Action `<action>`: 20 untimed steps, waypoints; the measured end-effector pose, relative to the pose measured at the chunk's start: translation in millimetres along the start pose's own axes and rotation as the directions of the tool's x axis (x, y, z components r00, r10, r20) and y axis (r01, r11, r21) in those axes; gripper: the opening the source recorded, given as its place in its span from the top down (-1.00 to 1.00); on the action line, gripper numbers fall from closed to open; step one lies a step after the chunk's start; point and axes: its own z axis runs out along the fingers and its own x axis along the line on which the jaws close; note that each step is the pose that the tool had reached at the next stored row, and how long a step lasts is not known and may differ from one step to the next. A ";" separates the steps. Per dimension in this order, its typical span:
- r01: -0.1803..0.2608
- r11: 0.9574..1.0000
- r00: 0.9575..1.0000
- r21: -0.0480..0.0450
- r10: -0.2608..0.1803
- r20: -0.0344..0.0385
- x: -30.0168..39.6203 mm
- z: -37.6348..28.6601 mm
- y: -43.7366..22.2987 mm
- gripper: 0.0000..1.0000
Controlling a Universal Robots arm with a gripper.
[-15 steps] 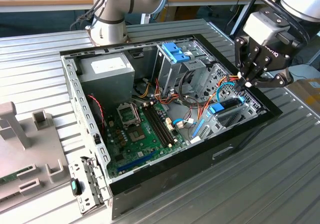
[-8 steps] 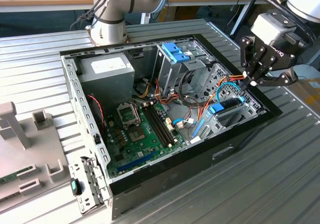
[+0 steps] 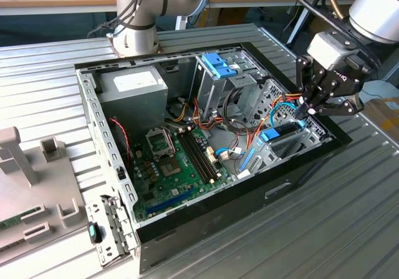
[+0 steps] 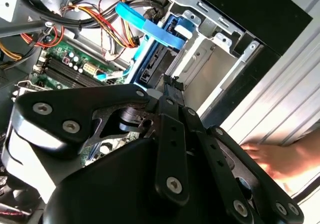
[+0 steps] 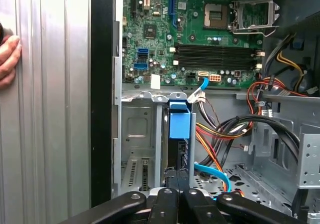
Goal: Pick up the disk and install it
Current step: 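Insert the disk into the insertion slot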
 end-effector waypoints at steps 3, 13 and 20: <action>-0.013 1.000 1.000 0.000 0.013 -0.001 0.6 12.5 -1.4 0.79; -0.079 0.997 0.997 0.002 0.080 -0.005 0.4 25.8 -1.2 0.79; -0.080 0.997 0.997 -0.001 0.080 -0.004 -5.7 38.8 -7.3 0.79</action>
